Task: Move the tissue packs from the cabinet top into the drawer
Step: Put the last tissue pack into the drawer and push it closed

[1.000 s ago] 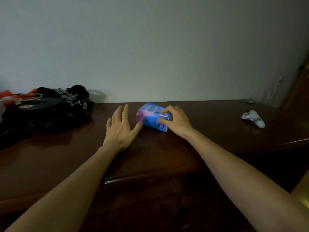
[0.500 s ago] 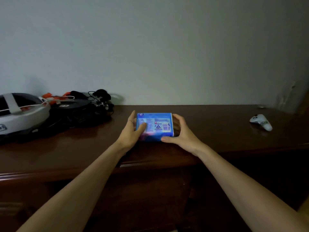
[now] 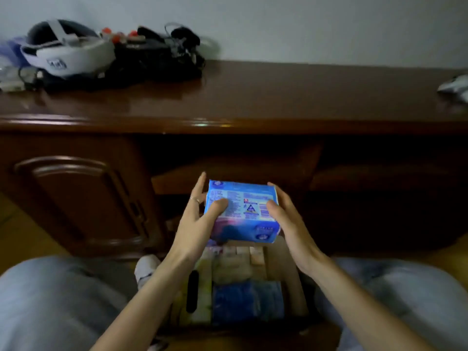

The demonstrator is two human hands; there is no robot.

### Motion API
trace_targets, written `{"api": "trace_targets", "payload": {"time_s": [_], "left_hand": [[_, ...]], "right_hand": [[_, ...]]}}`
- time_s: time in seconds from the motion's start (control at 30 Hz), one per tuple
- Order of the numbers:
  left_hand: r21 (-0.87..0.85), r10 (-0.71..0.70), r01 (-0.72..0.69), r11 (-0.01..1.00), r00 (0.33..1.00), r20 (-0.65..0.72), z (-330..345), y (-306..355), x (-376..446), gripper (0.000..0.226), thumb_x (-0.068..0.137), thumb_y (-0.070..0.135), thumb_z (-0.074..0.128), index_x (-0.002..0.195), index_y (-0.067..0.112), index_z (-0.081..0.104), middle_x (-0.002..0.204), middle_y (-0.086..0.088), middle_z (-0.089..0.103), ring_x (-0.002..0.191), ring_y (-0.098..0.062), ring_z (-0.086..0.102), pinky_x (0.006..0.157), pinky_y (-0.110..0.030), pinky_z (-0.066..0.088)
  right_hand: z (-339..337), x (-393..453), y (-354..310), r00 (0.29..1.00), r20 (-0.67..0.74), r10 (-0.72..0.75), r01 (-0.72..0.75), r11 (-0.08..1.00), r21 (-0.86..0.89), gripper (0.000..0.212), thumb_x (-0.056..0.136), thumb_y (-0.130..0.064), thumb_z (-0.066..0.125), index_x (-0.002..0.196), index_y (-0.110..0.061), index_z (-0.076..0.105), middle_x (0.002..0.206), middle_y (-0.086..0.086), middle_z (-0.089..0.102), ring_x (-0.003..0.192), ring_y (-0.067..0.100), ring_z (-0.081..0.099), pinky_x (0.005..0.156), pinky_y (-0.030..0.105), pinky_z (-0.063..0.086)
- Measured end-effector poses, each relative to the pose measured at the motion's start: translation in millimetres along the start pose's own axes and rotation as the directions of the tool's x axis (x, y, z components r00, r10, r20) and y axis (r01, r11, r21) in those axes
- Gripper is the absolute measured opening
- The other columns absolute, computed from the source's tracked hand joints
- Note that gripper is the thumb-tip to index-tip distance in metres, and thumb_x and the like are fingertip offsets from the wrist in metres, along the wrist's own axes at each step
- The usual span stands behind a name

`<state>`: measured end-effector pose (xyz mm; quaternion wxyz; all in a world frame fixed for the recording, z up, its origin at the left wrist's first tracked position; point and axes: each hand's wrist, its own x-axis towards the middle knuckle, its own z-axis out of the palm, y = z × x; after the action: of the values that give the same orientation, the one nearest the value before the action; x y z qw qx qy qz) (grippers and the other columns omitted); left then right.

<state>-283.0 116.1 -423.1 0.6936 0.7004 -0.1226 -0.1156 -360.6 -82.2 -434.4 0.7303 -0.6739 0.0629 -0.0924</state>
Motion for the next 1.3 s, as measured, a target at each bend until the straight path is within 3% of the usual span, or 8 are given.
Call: {"api": "trace_targets", "payload": {"time_s": [0.17,0.3,0.4,0.5,0.7,0.9,1.03,1.3], "left_hand": [[-0.100,-0.649,0.646,0.757,0.761,-0.005,-16,-78,-6,0.031,0.098,0.047,0.052,0.121,0.030,0.064,0.086,0.004,0.078,0.070,-0.018,0.074,0.065,-0.037,0.060],[-0.007,-0.759,0.773,0.635,0.625,0.182,-39,-117,-14,0.070,0.087,0.080,0.038,0.120,0.026,0.068,0.080,-0.013,0.072,0.054,-0.027,0.064,0.052,-0.031,0.054],[0.180,-0.649,0.624,0.760,0.724,0.231,-38,-141,-15,0.063,0.070,0.098,0.033,0.119,0.066,0.058,0.135,0.012,0.059,0.107,-0.008,0.069,0.095,-0.043,0.051],[0.001,-0.493,0.498,0.867,0.859,0.139,-23,-161,-7,0.087,0.060,0.082,0.074,0.127,0.027,0.064,0.131,-0.001,0.069,0.116,-0.018,0.068,0.093,-0.036,0.057],[-0.241,-0.751,0.737,0.631,0.658,0.046,-9,-208,22,0.065,0.078,0.049,0.081,0.127,0.012,0.061,0.105,-0.010,0.078,0.095,-0.031,0.075,0.071,-0.038,0.060],[0.325,-0.502,0.476,0.817,0.865,-0.007,-13,-240,29,0.107,0.077,0.086,0.045,0.161,0.030,0.011,0.168,0.001,0.016,0.152,-0.026,0.020,0.121,-0.050,0.025],[0.876,-0.344,0.113,0.469,0.937,0.064,-31,-270,36,0.093,0.088,0.079,0.037,0.161,0.029,0.007,0.170,-0.002,0.002,0.156,-0.024,-0.003,0.125,-0.051,0.006],[0.966,-0.499,-0.017,0.256,0.854,0.148,-40,-314,20,0.109,0.075,0.091,0.027,0.153,0.038,-0.026,0.158,0.004,-0.042,0.146,-0.018,-0.038,0.119,-0.054,-0.013]], "right_hand": [[-13,-19,83,0.934,0.325,0.148,0.033,0.869,-0.493,0.102,0.073,-0.059,0.082,0.151,-0.058,0.018,0.158,-0.025,0.029,0.143,0.002,0.037,0.109,0.033,0.042],[-19,-10,128,0.967,0.195,0.166,-0.002,0.766,-0.642,0.088,0.064,-0.064,0.085,0.139,-0.048,0.042,0.140,-0.024,0.047,0.131,0.004,0.051,0.105,0.031,0.047],[-13,-7,153,0.925,0.056,0.375,-0.325,0.860,-0.393,0.080,0.056,-0.075,0.082,0.125,-0.043,0.058,0.124,-0.011,0.069,0.114,0.009,0.066,0.096,0.036,0.054],[-4,-5,165,0.864,0.062,0.500,-0.481,0.855,-0.192,0.065,0.064,-0.077,0.075,0.115,-0.037,0.070,0.114,-0.008,0.076,0.103,0.010,0.073,0.083,0.035,0.061],[4,5,194,0.756,0.025,0.654,-0.654,0.756,0.031,0.072,0.070,-0.056,0.087,0.130,-0.039,0.052,0.114,0.007,0.073,0.094,0.020,0.076,0.083,0.043,0.063],[-16,40,231,0.662,-0.135,0.737,-0.706,0.674,0.218,0.040,0.088,-0.043,0.072,0.121,-0.022,0.062,0.107,0.006,0.077,0.093,0.019,0.076,0.086,0.036,0.058],[-19,77,248,0.580,-0.296,0.759,-0.674,0.651,0.349,0.040,0.088,-0.045,0.073,0.118,-0.022,0.061,0.105,-0.004,0.068,0.074,0.017,0.076,0.097,0.041,0.056],[1,121,284,0.576,-0.329,0.749,-0.635,0.663,0.397,0.075,0.081,-0.046,0.081,0.142,-0.020,0.046,0.127,0.003,0.061,0.095,0.023,0.071,0.081,0.033,0.061]]}}
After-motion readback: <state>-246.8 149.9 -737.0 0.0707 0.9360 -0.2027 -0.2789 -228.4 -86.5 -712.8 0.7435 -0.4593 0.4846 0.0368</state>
